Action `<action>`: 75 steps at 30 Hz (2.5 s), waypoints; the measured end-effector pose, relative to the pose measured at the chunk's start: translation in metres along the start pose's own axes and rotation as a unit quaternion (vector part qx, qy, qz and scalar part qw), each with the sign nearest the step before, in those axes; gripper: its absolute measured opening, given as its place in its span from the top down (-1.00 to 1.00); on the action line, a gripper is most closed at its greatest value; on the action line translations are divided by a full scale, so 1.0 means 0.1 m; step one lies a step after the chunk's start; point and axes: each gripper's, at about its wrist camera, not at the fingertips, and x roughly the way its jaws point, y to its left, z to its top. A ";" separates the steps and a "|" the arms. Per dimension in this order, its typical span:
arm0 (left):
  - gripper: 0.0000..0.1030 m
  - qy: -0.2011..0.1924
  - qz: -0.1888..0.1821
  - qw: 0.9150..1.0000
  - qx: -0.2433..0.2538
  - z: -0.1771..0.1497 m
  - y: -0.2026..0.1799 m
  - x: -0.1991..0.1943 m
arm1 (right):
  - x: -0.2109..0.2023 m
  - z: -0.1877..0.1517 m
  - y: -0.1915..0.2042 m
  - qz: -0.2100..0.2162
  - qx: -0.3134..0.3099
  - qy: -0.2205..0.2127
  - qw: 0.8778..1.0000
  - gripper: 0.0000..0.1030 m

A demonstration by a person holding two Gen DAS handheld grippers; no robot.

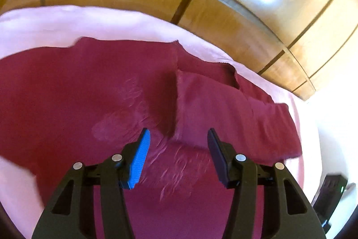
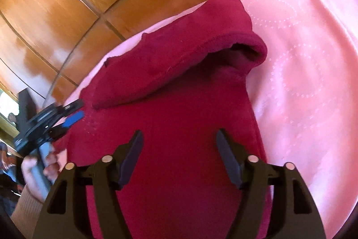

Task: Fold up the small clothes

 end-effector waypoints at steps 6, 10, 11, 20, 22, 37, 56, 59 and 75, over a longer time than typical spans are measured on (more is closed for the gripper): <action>0.88 0.010 0.013 0.999 0.029 0.15 -0.19 0.24 | -0.15 -0.01 0.01 0.018 0.006 -0.009 1.000 -0.44; 0.89 -0.049 -0.010 0.999 0.014 0.24 -0.10 -0.19 | -0.19 -0.02 0.00 0.023 0.005 -0.007 1.000 -0.44; 0.89 -0.058 -0.009 0.998 0.010 0.24 -0.04 -0.29 | -0.19 -0.01 0.01 0.023 0.005 -0.006 1.000 -0.44; 0.89 -0.048 0.047 0.998 0.017 0.07 0.36 -0.39 | -0.49 0.29 0.28 0.008 -0.019 -0.050 0.999 -0.23; 0.89 -0.049 0.046 0.998 0.016 0.03 0.35 -0.39 | -0.40 0.48 0.37 -0.009 -0.031 -0.055 0.998 -0.21; 0.77 -0.032 0.150 0.987 0.038 -0.15 0.35 -0.06 | 0.59 0.64 0.38 -0.169 -0.112 -0.026 0.979 -0.23; 0.13 -0.107 0.147 0.967 -0.180 -0.50 1.66 -1.37 | 0.14 -0.43 0.88 -0.151 -0.165 -0.015 0.975 -0.73; 0.13 -0.127 0.163 0.947 -0.245 -0.51 2.11 -1.60 | 0.15 -0.52 0.88 -0.161 -0.177 -0.022 0.971 -0.76; 0.85 -0.171 0.198 0.896 -0.359 -0.19 3.35 -2.04 | 0.23 -0.54 0.89 -0.169 -0.183 -0.021 0.968 -0.84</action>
